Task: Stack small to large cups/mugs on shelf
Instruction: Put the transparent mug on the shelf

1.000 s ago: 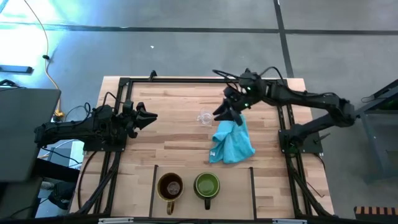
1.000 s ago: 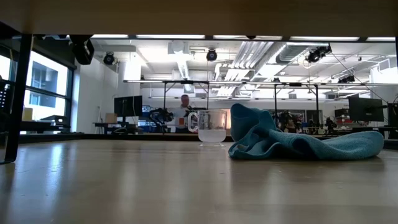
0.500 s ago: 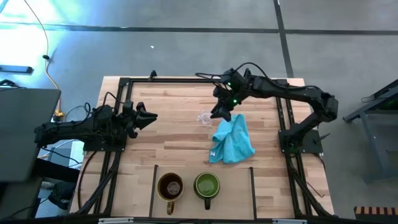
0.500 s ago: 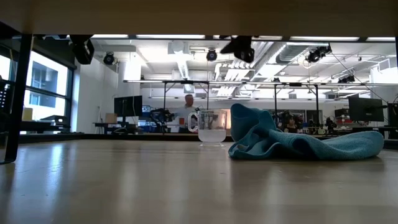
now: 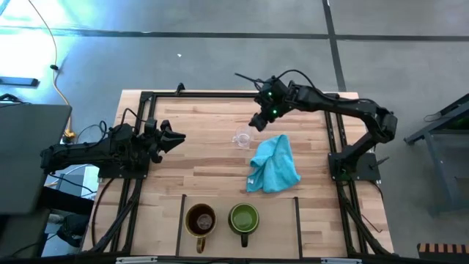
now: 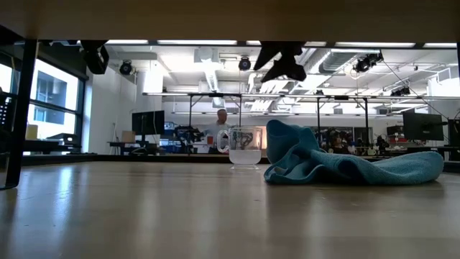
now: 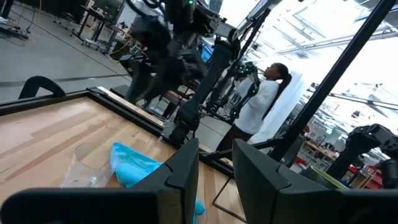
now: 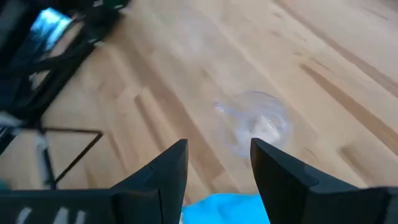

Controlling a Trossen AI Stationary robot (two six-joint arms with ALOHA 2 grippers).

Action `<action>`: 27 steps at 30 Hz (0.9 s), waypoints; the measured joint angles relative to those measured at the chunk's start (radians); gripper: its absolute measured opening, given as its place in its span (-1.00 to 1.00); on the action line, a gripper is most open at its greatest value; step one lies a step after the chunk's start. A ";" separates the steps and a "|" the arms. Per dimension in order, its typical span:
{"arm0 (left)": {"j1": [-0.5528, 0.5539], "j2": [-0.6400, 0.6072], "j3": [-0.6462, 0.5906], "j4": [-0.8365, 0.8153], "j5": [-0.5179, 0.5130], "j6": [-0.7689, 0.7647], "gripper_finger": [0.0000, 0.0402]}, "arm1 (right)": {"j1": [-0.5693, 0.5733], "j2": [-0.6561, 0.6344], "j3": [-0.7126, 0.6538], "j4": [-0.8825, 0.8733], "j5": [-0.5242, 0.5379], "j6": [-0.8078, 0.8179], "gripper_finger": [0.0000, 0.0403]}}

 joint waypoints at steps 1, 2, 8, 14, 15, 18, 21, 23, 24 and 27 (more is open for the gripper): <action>0.000 0.000 0.000 0.000 0.000 0.000 -0.57 | -0.001 0.000 0.000 -0.013 0.020 0.020 -0.19; 0.000 0.000 0.000 0.000 0.000 0.000 -0.57 | -0.001 0.000 0.000 -0.029 0.037 0.038 -0.21; 0.000 0.000 0.000 0.000 0.000 0.000 -0.57 | -0.002 0.000 0.000 -0.103 0.091 0.111 -0.38; 0.000 0.000 0.000 0.000 0.000 0.001 -0.57 | -0.002 0.011 0.000 -0.108 0.092 0.183 -0.42; 0.000 0.000 0.000 0.000 0.000 0.005 -0.57 | -0.002 0.021 0.000 -0.112 0.092 0.196 -0.41; 0.000 0.000 0.000 0.000 0.000 0.008 -0.57 | 0.002 0.062 0.000 -0.119 0.072 0.241 -0.41; 0.000 0.000 0.000 0.000 0.000 0.008 -0.57 | 0.013 0.107 0.000 -0.117 0.037 0.272 -0.41; 0.000 0.000 0.000 0.000 0.000 0.008 -0.57 | 0.020 0.131 0.000 -0.118 0.031 0.277 -0.41; 0.000 0.000 0.000 0.000 0.000 0.008 -0.57 | 0.024 0.141 0.000 -0.117 0.031 0.280 -0.41; 0.000 0.000 0.000 0.000 0.001 0.009 -0.57 | 0.029 0.158 0.000 -0.116 0.032 0.297 -0.41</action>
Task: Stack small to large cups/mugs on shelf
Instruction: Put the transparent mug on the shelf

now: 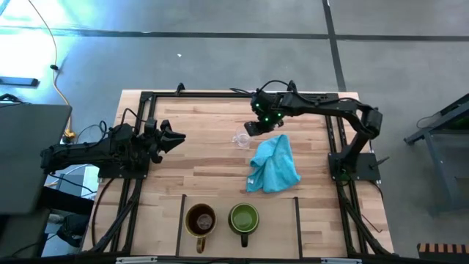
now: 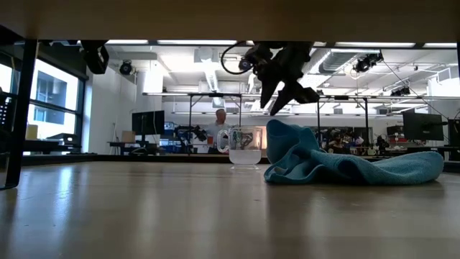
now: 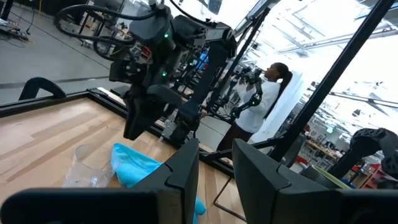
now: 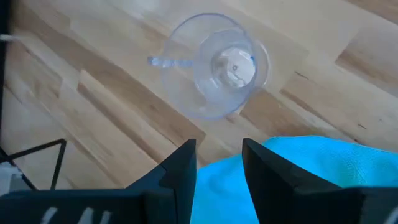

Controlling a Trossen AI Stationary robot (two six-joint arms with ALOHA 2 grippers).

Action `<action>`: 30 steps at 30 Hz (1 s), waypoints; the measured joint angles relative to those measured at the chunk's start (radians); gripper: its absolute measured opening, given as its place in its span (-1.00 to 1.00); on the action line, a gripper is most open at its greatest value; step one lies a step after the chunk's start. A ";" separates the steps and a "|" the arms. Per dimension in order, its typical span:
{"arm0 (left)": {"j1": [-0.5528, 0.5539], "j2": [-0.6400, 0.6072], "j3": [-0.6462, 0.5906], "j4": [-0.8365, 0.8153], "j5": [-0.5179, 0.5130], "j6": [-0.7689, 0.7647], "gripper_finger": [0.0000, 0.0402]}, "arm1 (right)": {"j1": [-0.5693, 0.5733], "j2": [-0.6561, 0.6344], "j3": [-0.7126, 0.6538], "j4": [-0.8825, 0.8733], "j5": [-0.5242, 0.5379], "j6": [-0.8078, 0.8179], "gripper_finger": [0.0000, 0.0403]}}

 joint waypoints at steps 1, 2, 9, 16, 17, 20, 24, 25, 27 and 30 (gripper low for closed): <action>0.000 0.000 0.000 0.000 0.000 0.000 -0.57 | 0.000 0.005 0.000 0.002 0.004 0.004 -0.41; 0.000 0.000 0.000 0.000 0.000 0.000 -0.57 | 0.000 0.009 0.000 0.005 0.009 0.006 -0.41; 0.000 0.000 0.000 0.000 0.003 0.002 -0.57 | -0.006 0.014 0.000 0.024 0.069 0.024 -0.41; 0.000 0.000 0.000 0.000 0.003 0.002 -0.57 | -0.015 0.014 0.000 0.024 0.089 0.050 -0.41; 0.000 0.000 0.000 0.000 0.003 0.003 -0.57 | -0.015 0.014 0.000 0.027 0.094 0.054 -0.41; 0.000 0.000 0.000 0.000 0.003 0.007 -0.57 | -0.015 0.014 0.000 0.035 0.094 0.059 -0.41; 0.000 0.000 0.000 0.000 0.003 0.007 -0.57 | -0.015 0.015 0.000 0.035 0.085 0.080 -0.41; 0.000 0.000 0.000 0.000 0.003 0.007 -0.57 | -0.015 0.015 0.000 0.035 0.085 0.081 -0.41; 0.000 0.000 0.000 0.000 0.003 0.008 -0.57 | -0.015 0.015 0.000 0.035 0.084 0.086 -0.41; 0.000 0.000 0.000 0.000 0.003 0.008 -0.57 | -0.015 0.025 0.000 0.043 0.075 0.104 -0.41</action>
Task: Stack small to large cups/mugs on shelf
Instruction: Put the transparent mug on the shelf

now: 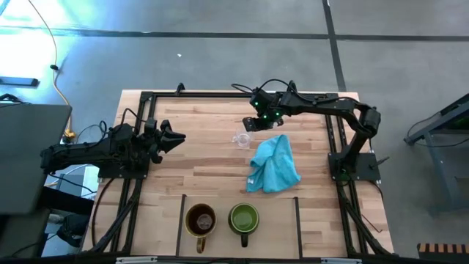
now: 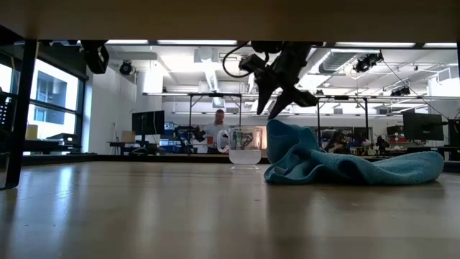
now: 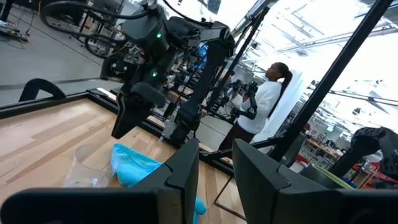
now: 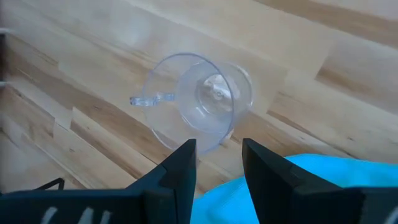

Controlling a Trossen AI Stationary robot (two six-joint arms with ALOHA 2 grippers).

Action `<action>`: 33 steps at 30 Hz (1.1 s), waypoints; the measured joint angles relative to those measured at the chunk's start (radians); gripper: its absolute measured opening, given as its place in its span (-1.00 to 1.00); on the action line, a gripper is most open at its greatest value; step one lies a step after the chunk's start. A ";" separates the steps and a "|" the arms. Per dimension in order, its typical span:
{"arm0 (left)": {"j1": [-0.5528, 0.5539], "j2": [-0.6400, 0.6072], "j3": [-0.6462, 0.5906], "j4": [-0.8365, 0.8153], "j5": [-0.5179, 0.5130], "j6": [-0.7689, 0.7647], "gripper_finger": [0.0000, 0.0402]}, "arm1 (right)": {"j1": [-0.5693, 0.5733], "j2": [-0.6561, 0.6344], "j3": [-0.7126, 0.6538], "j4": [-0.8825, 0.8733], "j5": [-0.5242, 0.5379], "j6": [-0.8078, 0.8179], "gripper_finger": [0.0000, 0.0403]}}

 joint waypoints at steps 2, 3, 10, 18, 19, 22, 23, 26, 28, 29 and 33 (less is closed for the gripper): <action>0.000 0.000 0.000 0.000 0.000 0.001 -0.57 | 0.001 0.017 0.000 0.003 -0.021 0.003 -0.41; 0.000 0.000 0.000 0.000 0.000 0.001 -0.57 | 0.003 0.026 0.000 0.012 -0.030 0.004 -0.41; 0.000 0.000 0.000 0.000 0.024 -0.002 -0.57 | 0.014 0.040 0.000 0.049 -0.022 0.016 -0.41; 0.000 0.000 0.000 0.000 0.026 -0.002 -0.57 | -0.002 0.045 0.000 0.039 0.010 0.020 -0.41; 0.000 0.000 0.000 0.000 0.026 -0.002 -0.57 | -0.004 0.045 0.000 0.041 0.016 0.018 -0.41; 0.000 0.000 0.000 0.000 0.026 -0.002 -0.57 | -0.007 0.049 0.000 0.042 0.036 0.002 -0.41; 0.000 0.000 0.000 0.000 0.026 -0.001 -0.57 | -0.007 0.050 0.000 0.040 0.036 -0.002 -0.41; 0.000 0.000 0.000 0.000 0.026 0.006 -0.57 | -0.007 0.058 0.000 0.046 0.036 -0.005 -0.41; 0.000 0.000 0.000 0.000 0.026 0.008 -0.57 | -0.007 0.066 0.000 0.041 0.035 -0.005 -0.41; 0.000 0.000 0.000 0.000 0.026 0.009 -0.57 | -0.007 0.070 0.000 0.050 0.031 -0.005 -0.41; 0.000 0.000 0.000 -0.001 0.026 0.009 -0.57 | -0.007 0.088 -0.001 0.047 0.013 -0.009 -0.41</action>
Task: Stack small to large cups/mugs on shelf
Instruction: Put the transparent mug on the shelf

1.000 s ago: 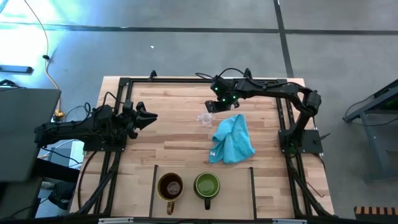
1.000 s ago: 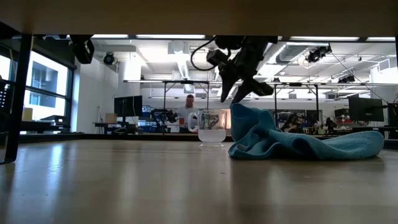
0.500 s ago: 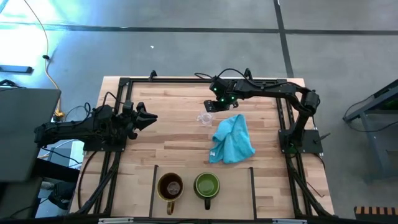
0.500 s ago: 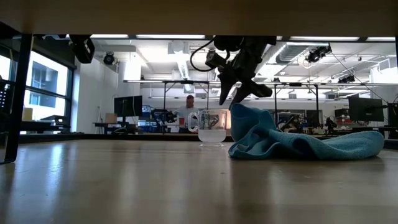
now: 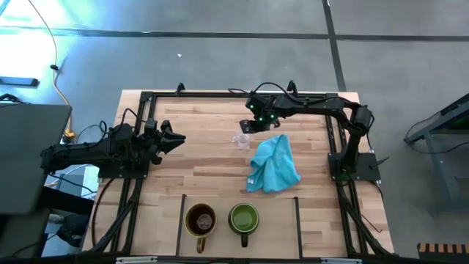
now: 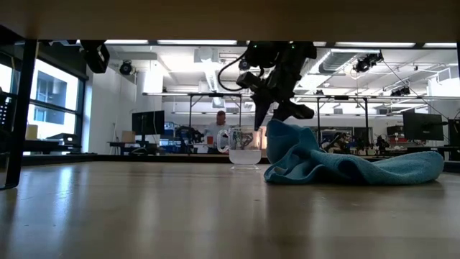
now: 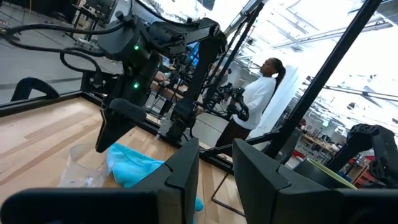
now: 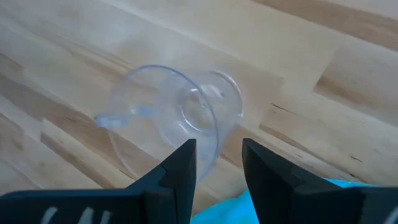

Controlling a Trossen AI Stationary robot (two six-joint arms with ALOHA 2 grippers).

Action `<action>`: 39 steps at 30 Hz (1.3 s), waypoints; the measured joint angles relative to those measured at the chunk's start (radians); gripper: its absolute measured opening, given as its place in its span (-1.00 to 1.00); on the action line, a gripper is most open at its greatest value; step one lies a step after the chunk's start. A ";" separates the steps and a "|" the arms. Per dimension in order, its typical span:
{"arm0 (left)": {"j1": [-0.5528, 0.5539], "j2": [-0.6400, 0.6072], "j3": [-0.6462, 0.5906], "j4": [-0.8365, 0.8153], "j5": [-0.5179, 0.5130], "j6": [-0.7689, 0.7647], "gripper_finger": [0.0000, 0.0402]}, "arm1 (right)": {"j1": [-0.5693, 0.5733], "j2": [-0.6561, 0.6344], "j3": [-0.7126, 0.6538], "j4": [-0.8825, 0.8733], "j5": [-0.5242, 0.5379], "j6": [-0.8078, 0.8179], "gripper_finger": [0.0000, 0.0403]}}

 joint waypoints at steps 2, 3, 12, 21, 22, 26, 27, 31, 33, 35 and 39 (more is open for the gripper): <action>0.000 0.000 0.000 0.000 0.000 0.000 -0.57 | 0.000 0.002 0.000 0.017 -0.002 -0.005 -0.41; 0.000 0.000 0.000 0.000 0.000 0.000 -0.57 | 0.000 0.003 0.000 0.021 -0.003 -0.005 -0.41; 0.000 0.000 0.000 -0.003 0.000 0.000 -0.57 | 0.000 0.004 0.000 0.030 0.006 -0.016 -0.41; 0.000 0.000 0.000 -0.003 0.000 0.000 -0.57 | 0.000 0.004 0.000 0.030 0.032 -0.033 -0.41; 0.000 0.000 0.000 -0.003 0.000 0.000 -0.57 | 0.000 0.004 0.000 0.030 0.032 -0.033 -0.41; 0.000 0.000 0.000 -0.003 0.000 0.000 -0.57 | 0.000 0.005 0.000 0.030 0.032 -0.033 -0.41; 0.000 0.000 0.000 -0.003 0.000 0.000 -0.57 | 0.000 0.008 0.000 0.031 0.032 -0.033 -0.41; 0.000 0.000 0.000 -0.003 0.000 0.000 -0.57 | 0.001 0.028 0.000 0.036 0.024 -0.032 -0.41; 0.000 0.000 0.000 -0.003 0.000 0.000 -0.57 | 0.001 0.033 0.000 0.034 0.019 -0.033 -0.41; 0.000 0.000 0.000 -0.003 0.004 0.000 -0.57 | 0.001 0.033 0.000 0.036 0.019 -0.034 -0.41; 0.000 0.000 0.000 -0.003 0.008 0.000 -0.57 | 0.000 0.033 0.000 0.046 0.019 -0.038 -0.41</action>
